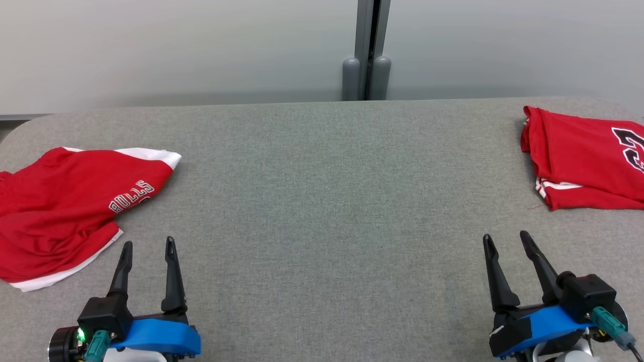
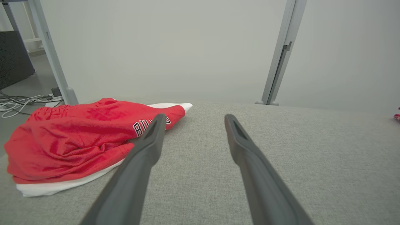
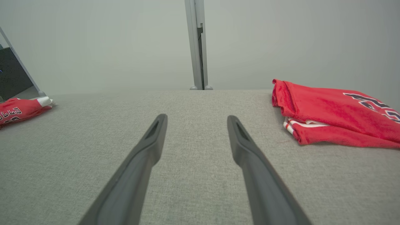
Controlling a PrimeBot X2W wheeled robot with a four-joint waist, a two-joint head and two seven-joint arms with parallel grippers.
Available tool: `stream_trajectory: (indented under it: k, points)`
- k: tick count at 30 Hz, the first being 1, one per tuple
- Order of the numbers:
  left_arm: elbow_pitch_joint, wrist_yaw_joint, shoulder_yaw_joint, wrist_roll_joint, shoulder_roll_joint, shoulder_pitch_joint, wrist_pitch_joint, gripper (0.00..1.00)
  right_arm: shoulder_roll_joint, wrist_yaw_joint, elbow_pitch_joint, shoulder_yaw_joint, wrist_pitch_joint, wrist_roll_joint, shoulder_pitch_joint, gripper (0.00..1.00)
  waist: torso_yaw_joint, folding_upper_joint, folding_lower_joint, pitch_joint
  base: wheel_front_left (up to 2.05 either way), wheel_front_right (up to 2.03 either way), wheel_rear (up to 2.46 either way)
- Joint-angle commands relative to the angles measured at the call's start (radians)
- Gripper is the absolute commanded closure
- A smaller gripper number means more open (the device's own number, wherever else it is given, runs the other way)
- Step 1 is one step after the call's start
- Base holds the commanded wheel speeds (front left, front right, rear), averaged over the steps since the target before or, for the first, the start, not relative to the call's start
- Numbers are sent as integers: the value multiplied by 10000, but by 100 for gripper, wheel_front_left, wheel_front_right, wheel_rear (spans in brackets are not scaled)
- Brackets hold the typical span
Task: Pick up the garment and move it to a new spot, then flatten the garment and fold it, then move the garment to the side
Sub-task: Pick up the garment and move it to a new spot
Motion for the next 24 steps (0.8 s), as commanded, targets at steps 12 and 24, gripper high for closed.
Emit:
stream_trajectory:
  k: [12,24]
  points:
    - [153,-57,76,-29,56,98,-44,0,161,1,-112,-179,166,-203,328,0,13,0,0,-68,0,0,0]
    - [221,-98,90,-60,75,64,-44,0,193,1,-63,-223,202,-221,412,0,134,0,0,-144,0,0,0]
